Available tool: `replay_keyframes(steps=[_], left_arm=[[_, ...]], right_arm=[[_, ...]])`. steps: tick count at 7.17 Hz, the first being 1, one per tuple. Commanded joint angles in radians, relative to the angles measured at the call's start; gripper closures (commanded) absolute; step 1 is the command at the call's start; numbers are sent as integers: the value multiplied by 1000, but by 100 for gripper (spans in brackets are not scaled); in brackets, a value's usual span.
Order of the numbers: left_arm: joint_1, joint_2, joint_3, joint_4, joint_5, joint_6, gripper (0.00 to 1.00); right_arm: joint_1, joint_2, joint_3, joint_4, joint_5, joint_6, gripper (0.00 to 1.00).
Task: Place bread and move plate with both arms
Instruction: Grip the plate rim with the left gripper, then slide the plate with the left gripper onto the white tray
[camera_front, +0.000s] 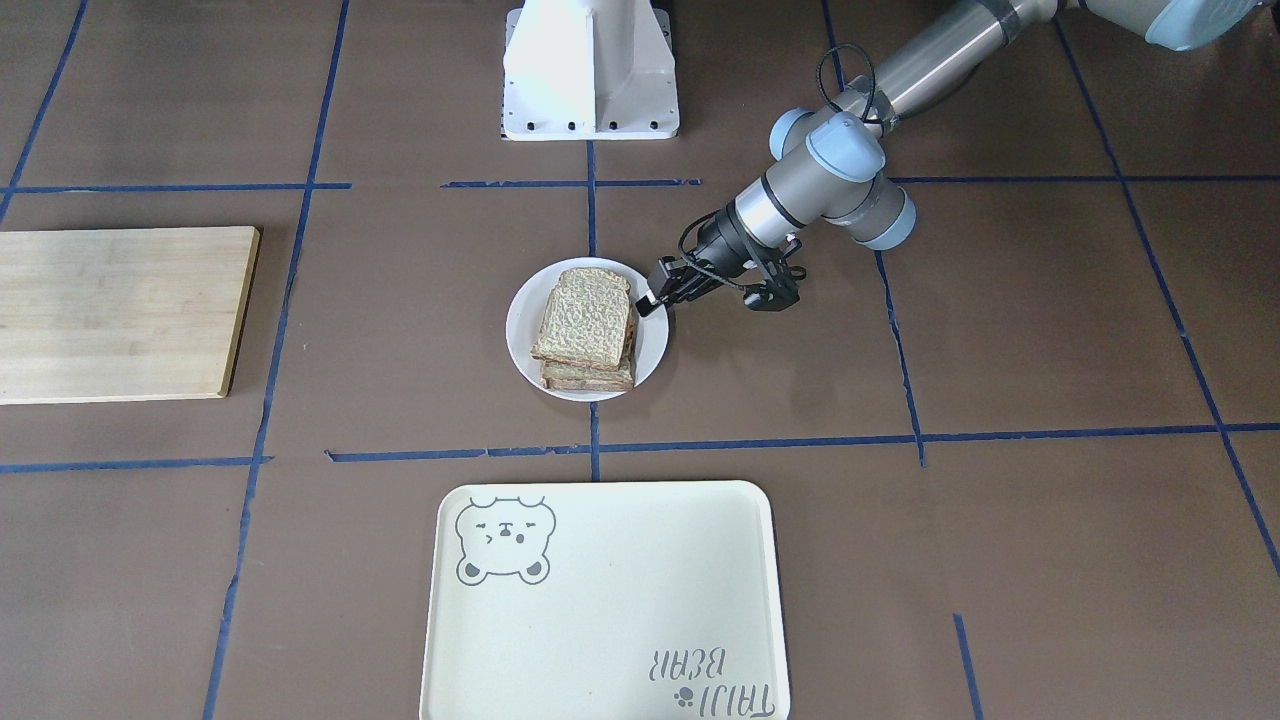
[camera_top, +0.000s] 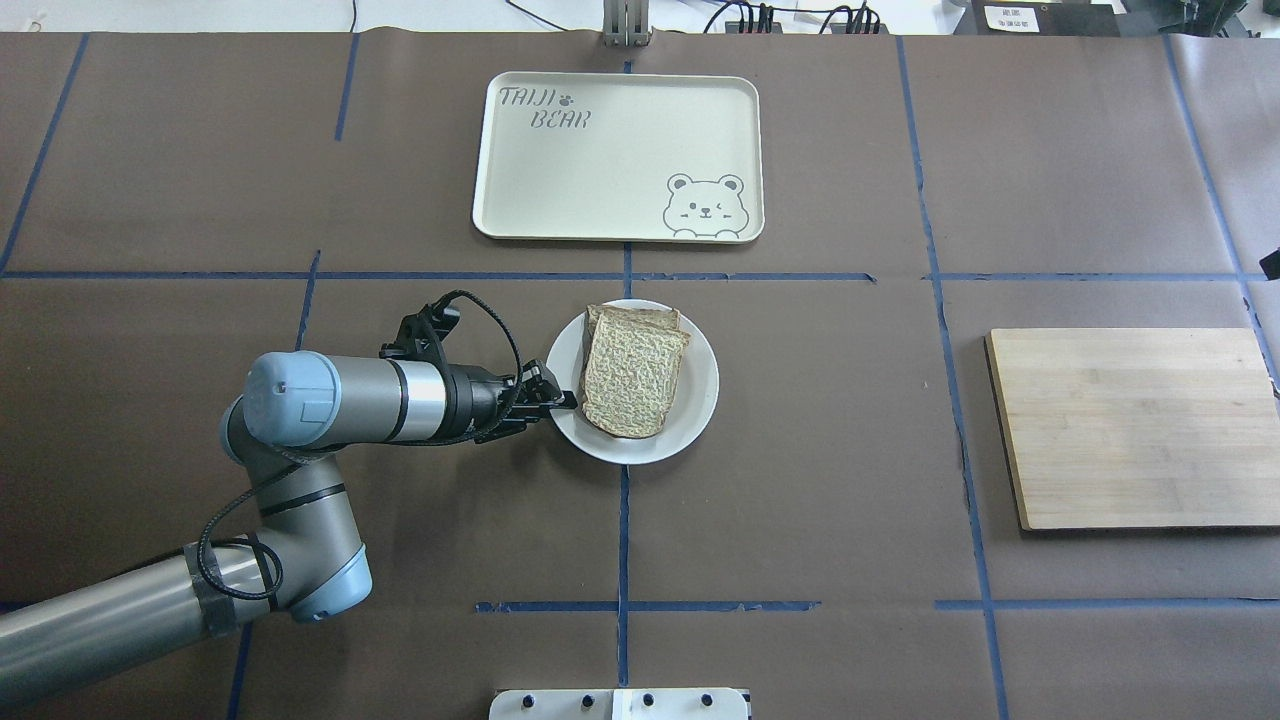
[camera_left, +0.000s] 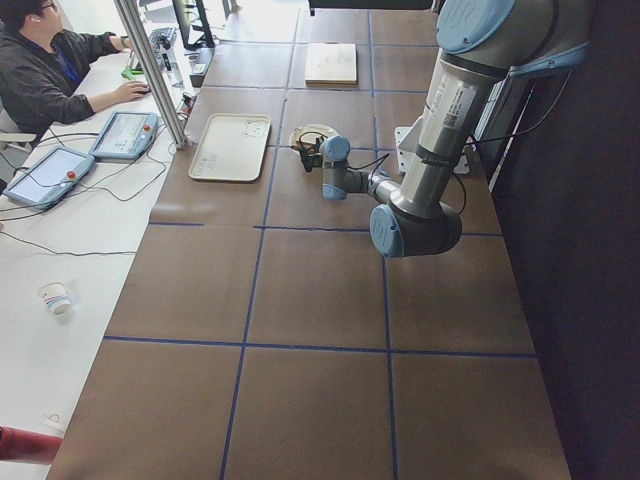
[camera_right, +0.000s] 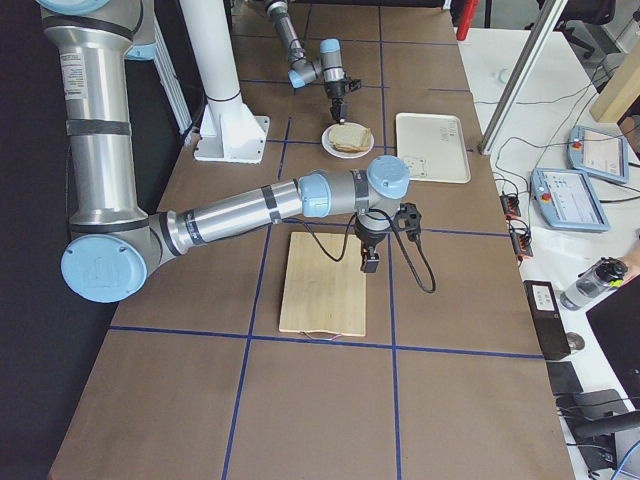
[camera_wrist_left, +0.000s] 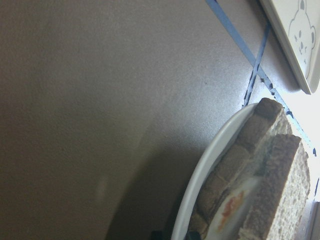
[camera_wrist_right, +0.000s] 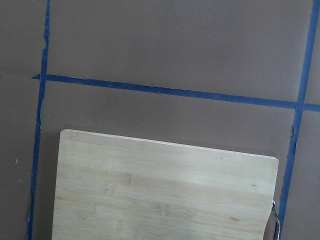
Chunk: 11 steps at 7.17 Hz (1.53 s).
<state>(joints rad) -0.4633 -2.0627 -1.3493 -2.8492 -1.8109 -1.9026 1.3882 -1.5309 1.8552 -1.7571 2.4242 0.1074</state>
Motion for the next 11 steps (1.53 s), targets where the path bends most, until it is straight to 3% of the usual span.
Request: replay_keyframes(steps=[1, 4, 7, 8, 11], left_arm=[[-3, -5, -16, -2, -2, -4, 95], [-37, -8, -83, -12, -4, -90, 100], [-108, -36, -73, -16, 1, -139, 100], [-127, -60, -50, -16, 56, -165, 100], [-127, -207, 140, -22, 347, -269, 100]], right_arm=[[0, -2, 2, 1, -1, 0, 0], [0, 0, 2, 1, -28, 2, 0], [12, 3, -1, -1, -30, 0, 0], [14, 2, -1, -1, -30, 1, 0], [18, 3, -1, 1, -30, 1, 0]])
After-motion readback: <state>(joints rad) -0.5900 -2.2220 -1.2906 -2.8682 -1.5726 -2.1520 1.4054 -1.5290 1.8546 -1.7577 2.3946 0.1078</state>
